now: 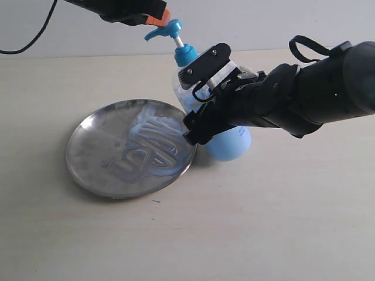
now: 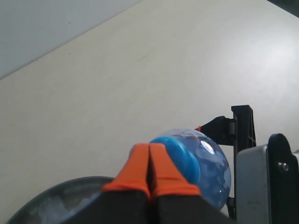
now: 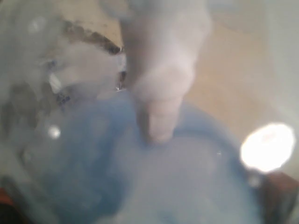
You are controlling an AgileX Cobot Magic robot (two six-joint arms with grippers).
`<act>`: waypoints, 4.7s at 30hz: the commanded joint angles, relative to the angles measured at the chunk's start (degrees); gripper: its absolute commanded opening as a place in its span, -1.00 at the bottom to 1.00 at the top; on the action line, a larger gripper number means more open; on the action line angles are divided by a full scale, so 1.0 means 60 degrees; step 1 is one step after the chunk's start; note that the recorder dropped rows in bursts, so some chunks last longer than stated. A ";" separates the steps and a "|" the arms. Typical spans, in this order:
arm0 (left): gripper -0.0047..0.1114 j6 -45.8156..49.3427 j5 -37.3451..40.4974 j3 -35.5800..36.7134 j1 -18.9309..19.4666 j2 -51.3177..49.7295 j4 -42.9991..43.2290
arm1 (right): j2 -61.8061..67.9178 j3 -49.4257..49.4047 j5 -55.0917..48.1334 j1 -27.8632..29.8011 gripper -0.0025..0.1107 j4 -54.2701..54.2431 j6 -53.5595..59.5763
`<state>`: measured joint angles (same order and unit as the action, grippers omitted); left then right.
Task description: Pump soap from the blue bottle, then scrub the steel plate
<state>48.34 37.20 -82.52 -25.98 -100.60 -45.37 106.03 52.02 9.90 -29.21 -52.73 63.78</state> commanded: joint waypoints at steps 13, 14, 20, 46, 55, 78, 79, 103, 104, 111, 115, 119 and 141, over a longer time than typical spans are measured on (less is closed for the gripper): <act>-0.92 -0.0104 0.1224 0.0167 -0.0344 -0.0325 0.0214 | 0.0147 -0.0120 -0.0835 -0.0024 -0.96 0.0132 0.0092; -0.92 -0.0104 0.1272 0.0167 -0.0344 -0.0325 0.0214 | 0.0147 -0.0120 -0.0835 -0.0024 -0.96 0.0132 0.0092; -0.92 -0.0143 0.1393 0.0167 -0.0344 -0.0342 0.0214 | 0.0147 -0.0120 -0.0835 -0.0024 -0.96 0.0132 0.0092; -0.92 -0.0177 0.1558 0.0836 -0.0532 -0.1116 0.0115 | 0.0147 -0.0120 -0.0851 -0.0024 -0.96 0.0223 0.0092; -0.92 -0.0274 0.1465 0.0895 -0.0811 -0.1364 0.0132 | 0.0147 -0.0120 -0.0851 -0.0024 -0.96 0.0223 0.0092; -0.92 -0.0102 0.1072 0.1593 -0.0819 -0.1290 -0.0064 | 0.0147 -0.0120 -0.0831 -0.0024 -0.96 0.0223 0.0092; -0.92 -0.0102 0.1055 0.1593 -0.0819 -0.1252 -0.0064 | 0.0147 -0.0120 -0.0831 -0.0024 -0.96 0.0223 0.0092; -0.92 -0.0202 -0.0644 0.1593 0.0128 0.1096 0.0207 | -0.0146 -0.0120 0.0120 -0.0024 -0.96 0.0223 0.0073; -0.92 -0.0202 -0.0594 0.1593 0.0180 0.1146 0.0207 | -0.0165 -0.0120 0.0216 -0.0024 -0.96 0.0223 -0.0004; -0.92 -0.0377 -0.0509 0.1607 0.0241 0.1364 0.0207 | -0.0230 -0.0120 0.0747 -0.0024 -0.96 0.0618 -0.0402; -0.92 -0.0594 -0.0375 0.1607 0.0241 0.1364 0.0228 | -0.0286 -0.0120 0.0922 -0.0024 -0.96 0.1267 -0.1199; -0.92 -0.0633 -0.0453 0.1649 0.0241 0.1370 0.0228 | -0.0463 -0.0120 0.1230 -0.0024 -0.96 0.1676 -0.1743; -0.92 -0.0804 -0.1312 0.3409 0.1478 0.2535 -0.0156 | -0.0670 -0.0120 0.1300 0.0678 -0.96 0.1742 -0.2747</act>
<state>43.70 30.08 -62.80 -17.29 -86.86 -45.43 103.93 50.58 14.87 -25.80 -43.75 47.78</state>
